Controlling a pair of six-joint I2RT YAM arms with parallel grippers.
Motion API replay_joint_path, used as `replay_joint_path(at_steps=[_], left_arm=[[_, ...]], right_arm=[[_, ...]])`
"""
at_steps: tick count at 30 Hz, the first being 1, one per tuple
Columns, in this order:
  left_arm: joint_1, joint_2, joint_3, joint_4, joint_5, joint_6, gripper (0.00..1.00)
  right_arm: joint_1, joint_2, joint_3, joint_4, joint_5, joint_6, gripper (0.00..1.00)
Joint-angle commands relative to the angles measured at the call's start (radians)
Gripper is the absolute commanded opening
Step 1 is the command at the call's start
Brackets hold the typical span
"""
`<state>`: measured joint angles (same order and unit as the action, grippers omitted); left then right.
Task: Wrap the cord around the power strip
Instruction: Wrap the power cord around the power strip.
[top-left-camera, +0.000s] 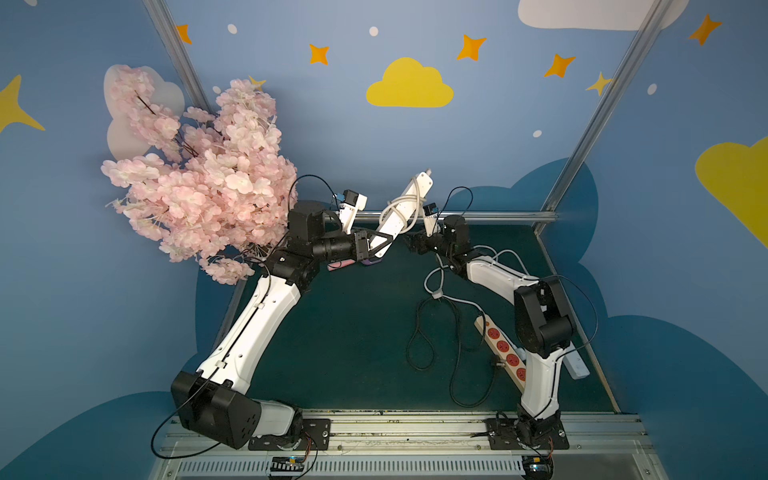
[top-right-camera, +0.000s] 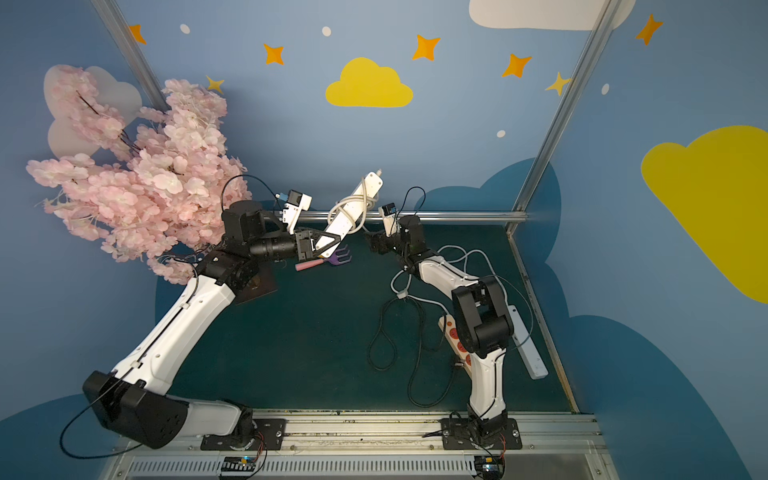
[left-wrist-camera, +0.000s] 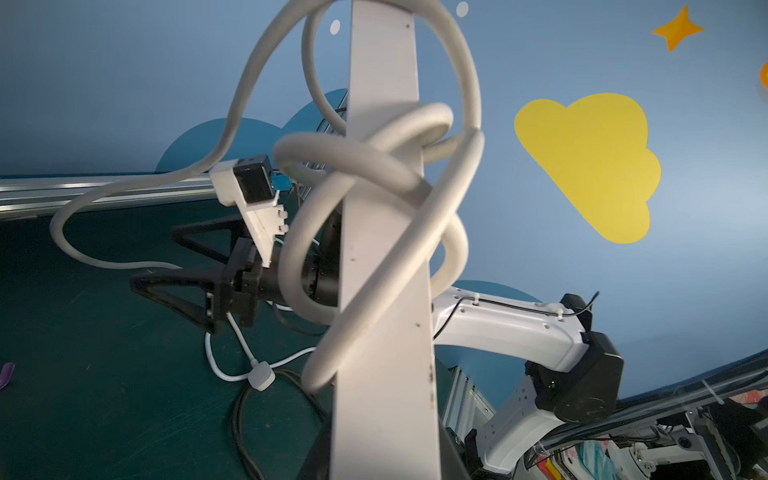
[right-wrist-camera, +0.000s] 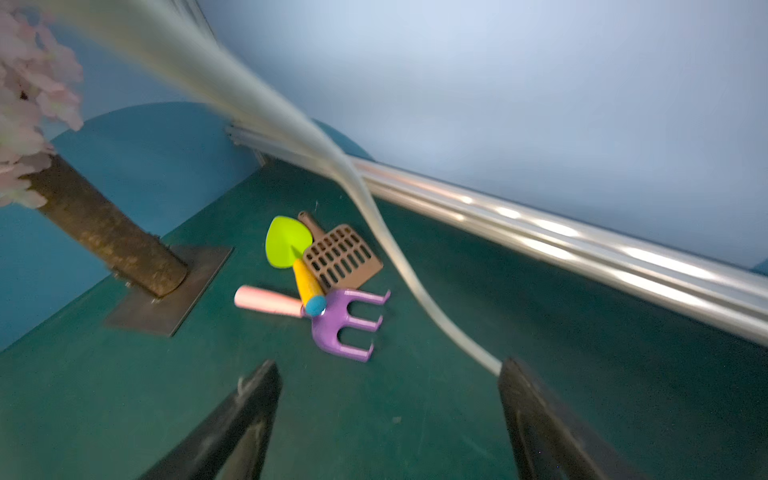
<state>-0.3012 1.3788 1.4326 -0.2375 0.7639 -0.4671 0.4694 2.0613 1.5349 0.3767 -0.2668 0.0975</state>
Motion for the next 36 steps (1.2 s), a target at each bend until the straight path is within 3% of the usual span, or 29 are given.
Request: replay_joint_path(at_steps=[1,4,9,11,12,14,17,19,25,33,36], left_arm=[[-0.007,-0.036,0.055,0.101,0.029,-0.012,0.03],[-0.009,-0.041,0.063,0.108,0.032,-0.029,0.02],[-0.009,-0.045,0.047,0.142,0.036,-0.074,0.02],[-0.008,-0.047,0.032,0.178,0.037,-0.104,0.03],[-0.008,-0.047,0.024,0.192,0.037,-0.117,0.03],[-0.001,-0.047,0.008,0.234,0.032,-0.145,0.03],[0.032,-0.052,-0.017,0.302,0.011,-0.189,0.03],[0.067,-0.044,-0.033,0.362,-0.005,-0.225,0.02],[0.17,0.03,-0.062,0.595,-0.042,-0.348,0.03],[0.264,0.051,-0.001,0.478,-0.142,-0.18,0.03],[0.247,0.057,0.038,0.336,-0.198,-0.035,0.02]], right_arm=[[0.015,0.069,0.1,0.147,0.066,0.017,0.84],[0.017,0.163,0.204,0.179,0.147,0.069,0.84],[0.031,0.302,0.404,0.178,0.142,0.101,0.82],[0.037,0.337,0.45,0.168,0.198,0.117,0.75],[0.035,0.349,0.457,0.176,0.217,0.135,0.68],[0.032,0.347,0.437,0.189,0.226,0.163,0.43],[0.04,0.273,0.307,0.215,0.205,0.149,0.13],[0.055,0.198,0.193,0.207,0.197,0.106,0.0],[0.125,-0.052,-0.113,0.08,0.196,-0.128,0.0],[0.207,-0.369,-0.462,-0.057,0.376,-0.508,0.0],[0.248,-0.455,-0.514,-0.064,0.486,-0.6,0.0]])
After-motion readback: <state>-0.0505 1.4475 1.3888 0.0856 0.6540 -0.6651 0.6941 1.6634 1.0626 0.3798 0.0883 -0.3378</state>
